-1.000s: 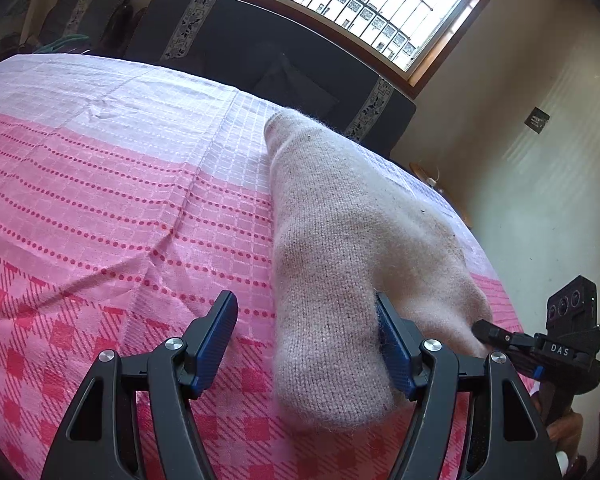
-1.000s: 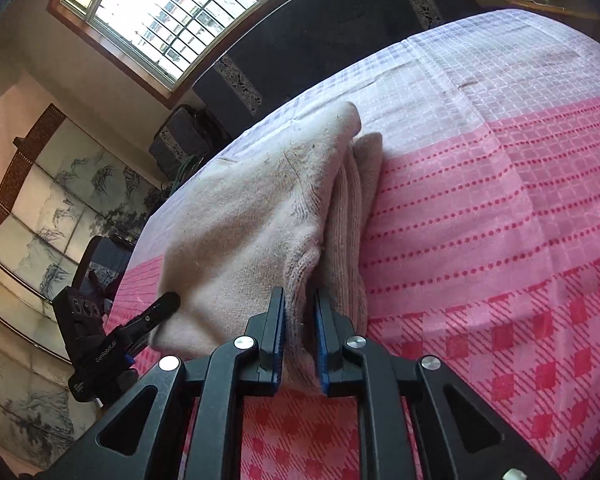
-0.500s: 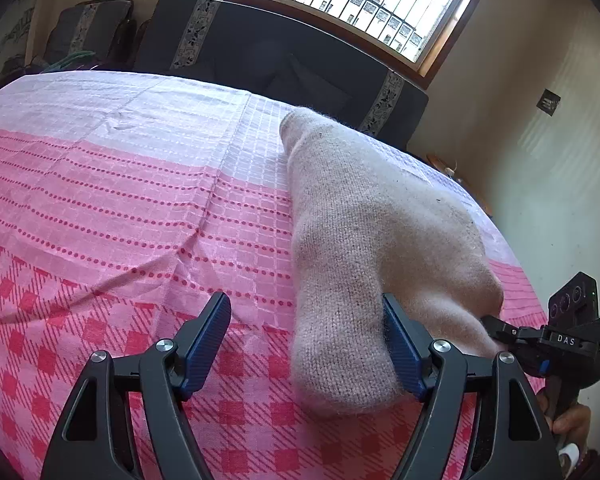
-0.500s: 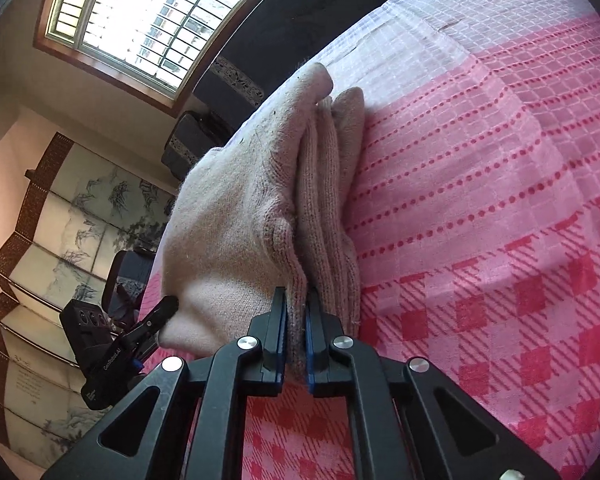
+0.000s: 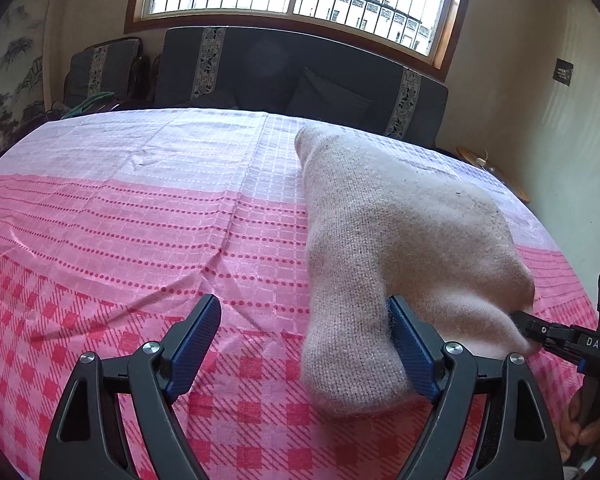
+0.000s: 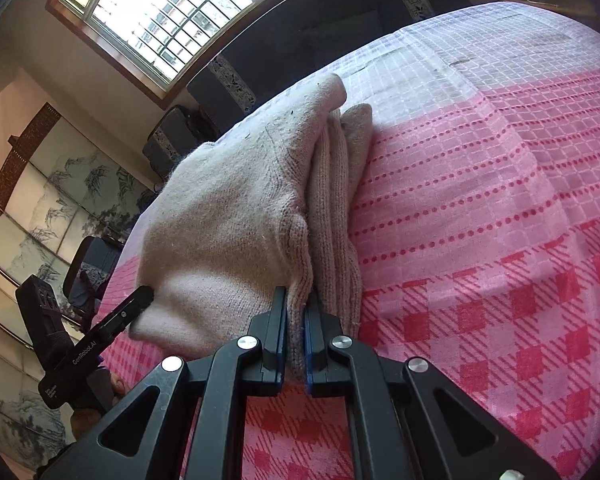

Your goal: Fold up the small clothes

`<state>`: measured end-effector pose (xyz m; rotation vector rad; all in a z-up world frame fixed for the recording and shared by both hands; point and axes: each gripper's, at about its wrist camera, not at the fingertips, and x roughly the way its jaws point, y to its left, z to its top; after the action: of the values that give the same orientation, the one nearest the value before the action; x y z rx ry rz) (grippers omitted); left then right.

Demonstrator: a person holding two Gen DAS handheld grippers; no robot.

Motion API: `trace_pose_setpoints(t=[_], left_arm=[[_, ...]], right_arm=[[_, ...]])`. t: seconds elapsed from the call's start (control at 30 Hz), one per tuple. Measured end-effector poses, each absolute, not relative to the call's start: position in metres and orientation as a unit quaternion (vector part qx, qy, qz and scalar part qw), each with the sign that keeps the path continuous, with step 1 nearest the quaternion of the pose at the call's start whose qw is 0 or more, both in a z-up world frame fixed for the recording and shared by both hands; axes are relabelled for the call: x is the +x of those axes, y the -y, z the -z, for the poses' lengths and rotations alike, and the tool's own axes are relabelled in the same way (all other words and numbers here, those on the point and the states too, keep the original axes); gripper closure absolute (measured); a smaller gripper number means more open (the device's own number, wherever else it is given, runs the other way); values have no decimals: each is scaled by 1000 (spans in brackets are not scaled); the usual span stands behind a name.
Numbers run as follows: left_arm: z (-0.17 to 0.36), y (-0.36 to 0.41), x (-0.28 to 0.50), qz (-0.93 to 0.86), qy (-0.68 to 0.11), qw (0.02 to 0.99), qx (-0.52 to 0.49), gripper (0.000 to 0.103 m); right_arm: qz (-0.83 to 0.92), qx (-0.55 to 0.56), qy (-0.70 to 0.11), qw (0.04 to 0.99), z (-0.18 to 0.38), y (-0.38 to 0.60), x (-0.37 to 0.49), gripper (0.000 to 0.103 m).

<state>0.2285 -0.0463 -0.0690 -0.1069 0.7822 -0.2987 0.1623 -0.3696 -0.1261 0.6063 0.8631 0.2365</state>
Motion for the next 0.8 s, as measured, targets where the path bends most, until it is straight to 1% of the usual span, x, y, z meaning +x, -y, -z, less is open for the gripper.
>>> trace_pose_setpoints(t=[0.4, 0.5, 0.8], left_arm=[[67, 54, 225, 132, -373, 918, -32, 18], [67, 57, 225, 128, -372, 919, -27, 18], [67, 59, 224, 115, -368, 922, -16, 13]], right_arm=[[-93, 248, -406, 875, 119, 357, 156, 97], [-95, 252, -406, 873, 118, 357, 155, 97], [-89, 239, -405, 878, 118, 356, 157, 96]])
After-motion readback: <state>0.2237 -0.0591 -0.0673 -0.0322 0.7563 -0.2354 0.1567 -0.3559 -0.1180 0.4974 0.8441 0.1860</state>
